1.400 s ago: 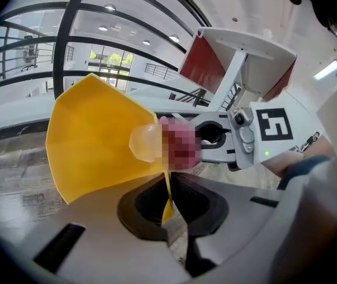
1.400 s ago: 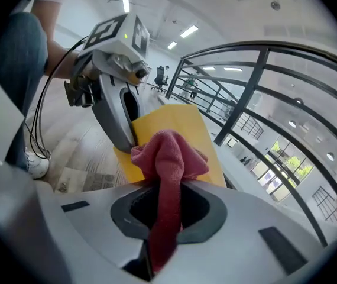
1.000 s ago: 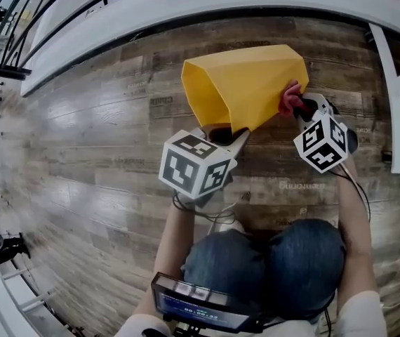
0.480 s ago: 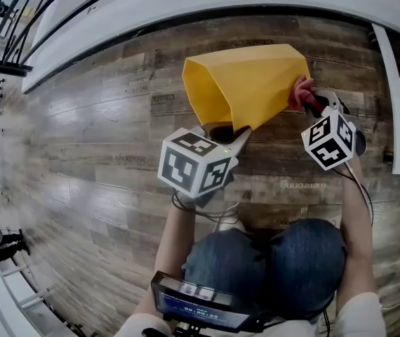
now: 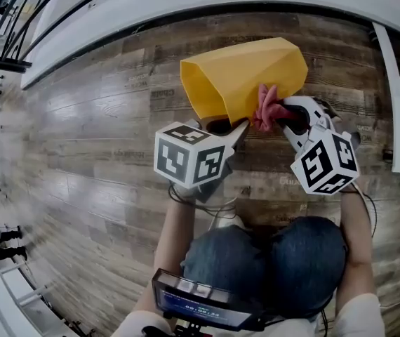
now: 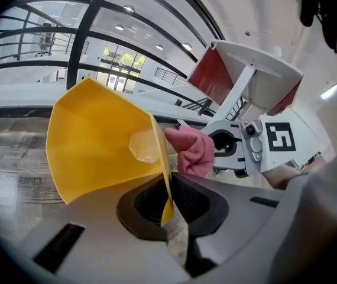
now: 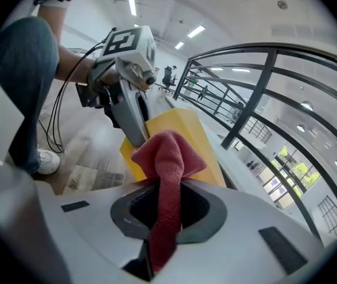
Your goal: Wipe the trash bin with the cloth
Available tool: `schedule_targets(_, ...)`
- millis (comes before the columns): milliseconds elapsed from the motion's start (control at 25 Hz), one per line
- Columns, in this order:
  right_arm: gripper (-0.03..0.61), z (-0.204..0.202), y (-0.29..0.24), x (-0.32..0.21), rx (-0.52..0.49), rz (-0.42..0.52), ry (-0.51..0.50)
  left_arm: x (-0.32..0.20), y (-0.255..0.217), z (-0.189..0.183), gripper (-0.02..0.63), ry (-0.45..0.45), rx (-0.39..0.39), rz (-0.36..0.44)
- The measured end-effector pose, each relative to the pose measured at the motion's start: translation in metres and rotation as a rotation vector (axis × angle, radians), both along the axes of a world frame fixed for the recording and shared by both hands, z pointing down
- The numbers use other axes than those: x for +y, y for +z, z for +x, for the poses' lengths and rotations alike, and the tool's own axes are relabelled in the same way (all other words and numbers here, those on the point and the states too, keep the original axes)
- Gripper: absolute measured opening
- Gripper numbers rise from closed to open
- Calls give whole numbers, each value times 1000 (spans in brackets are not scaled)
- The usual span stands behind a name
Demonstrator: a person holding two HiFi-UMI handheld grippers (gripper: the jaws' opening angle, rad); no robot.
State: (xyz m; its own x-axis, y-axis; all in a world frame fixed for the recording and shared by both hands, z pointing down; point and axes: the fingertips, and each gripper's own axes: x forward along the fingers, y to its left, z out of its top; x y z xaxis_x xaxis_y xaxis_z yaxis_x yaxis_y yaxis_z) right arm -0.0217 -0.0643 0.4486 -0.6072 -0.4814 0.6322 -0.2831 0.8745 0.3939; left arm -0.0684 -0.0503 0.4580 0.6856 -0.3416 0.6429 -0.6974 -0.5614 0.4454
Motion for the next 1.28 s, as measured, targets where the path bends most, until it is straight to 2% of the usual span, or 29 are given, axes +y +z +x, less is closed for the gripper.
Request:
schedule_targets(160, 44, -13, 8, 6, 10, -1, -60, -4, -1, 3, 18, -2, 13, 5)
schedule_targets(320, 44, -15, 22, 7, 49, 0, -45, 1, 1, 2, 18, -2, 12, 0)
schedule_targets(840, 43, 39, 65, -30, 160, -4, 170, 6, -6, 0, 17, -36, 72, -21)
schedule_targets(1280, 43, 96, 107, -66, 241, -66, 383, 8, -7, -3, 17, -53, 84, -34)
